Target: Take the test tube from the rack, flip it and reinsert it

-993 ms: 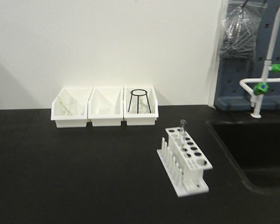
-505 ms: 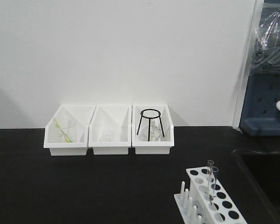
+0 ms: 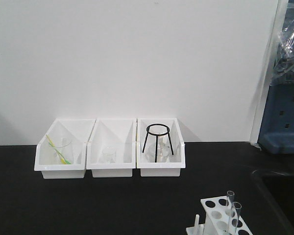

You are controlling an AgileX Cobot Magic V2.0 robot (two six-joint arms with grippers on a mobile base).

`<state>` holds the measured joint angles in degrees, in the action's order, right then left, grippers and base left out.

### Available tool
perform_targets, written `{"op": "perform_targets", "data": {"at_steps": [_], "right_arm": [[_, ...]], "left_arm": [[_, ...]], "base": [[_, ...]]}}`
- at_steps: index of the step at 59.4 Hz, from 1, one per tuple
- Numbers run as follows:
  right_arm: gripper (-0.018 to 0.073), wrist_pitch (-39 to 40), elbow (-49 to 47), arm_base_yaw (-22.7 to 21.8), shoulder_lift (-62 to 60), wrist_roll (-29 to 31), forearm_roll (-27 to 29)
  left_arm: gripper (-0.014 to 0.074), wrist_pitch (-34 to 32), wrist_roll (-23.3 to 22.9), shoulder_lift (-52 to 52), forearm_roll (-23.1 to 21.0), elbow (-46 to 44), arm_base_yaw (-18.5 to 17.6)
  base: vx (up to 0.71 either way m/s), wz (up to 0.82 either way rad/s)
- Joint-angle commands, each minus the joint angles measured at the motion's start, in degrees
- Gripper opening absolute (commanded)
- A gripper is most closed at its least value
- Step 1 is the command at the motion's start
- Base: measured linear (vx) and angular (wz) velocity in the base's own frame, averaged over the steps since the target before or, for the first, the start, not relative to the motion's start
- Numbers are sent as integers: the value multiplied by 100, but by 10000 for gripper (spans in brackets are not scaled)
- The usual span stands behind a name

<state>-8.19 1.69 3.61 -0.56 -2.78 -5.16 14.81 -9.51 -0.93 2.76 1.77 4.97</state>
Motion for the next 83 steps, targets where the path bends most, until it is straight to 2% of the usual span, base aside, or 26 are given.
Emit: {"op": "perform_targets", "data": {"at_steps": [1,29,40,50,58,64,74,83], "right_arm": [[-8,469,9,-23,-62,18,-26],[-9,560,9,-23,-62,18,-26],[-9,1216,-158,-23,-62,-109,183],[-9,1118,-1499,-23,202,30,256],[-9,1203,-2910,-23,1425,446,228],[-9,1229,-3765,-23,2656,476,228],[-9,1193,-4465,-23,3890,439,316],[-6,1483,-4479,-23,4376,447,316]], "left_arm": [[-6,-451,-3,-65,-26,12,-39],[-6,-451,-3,-65,-26,12,-39],[-6,-451,-3,-65,-26,12,-39],[-6,-451,-3,-65,-26,12,-39],[-6,-451,-3,-65,-26,12,-39],[-6,-451,-3,-65,-26,12,-39],[-6,-451,-3,-65,-26,12,-39],[-6,-451,-3,-65,-26,12,-39]], "base": [[5,0],[1,-1],[0,0],[0,0],[0,0],[0,0],[0,0],[0,0]]}}
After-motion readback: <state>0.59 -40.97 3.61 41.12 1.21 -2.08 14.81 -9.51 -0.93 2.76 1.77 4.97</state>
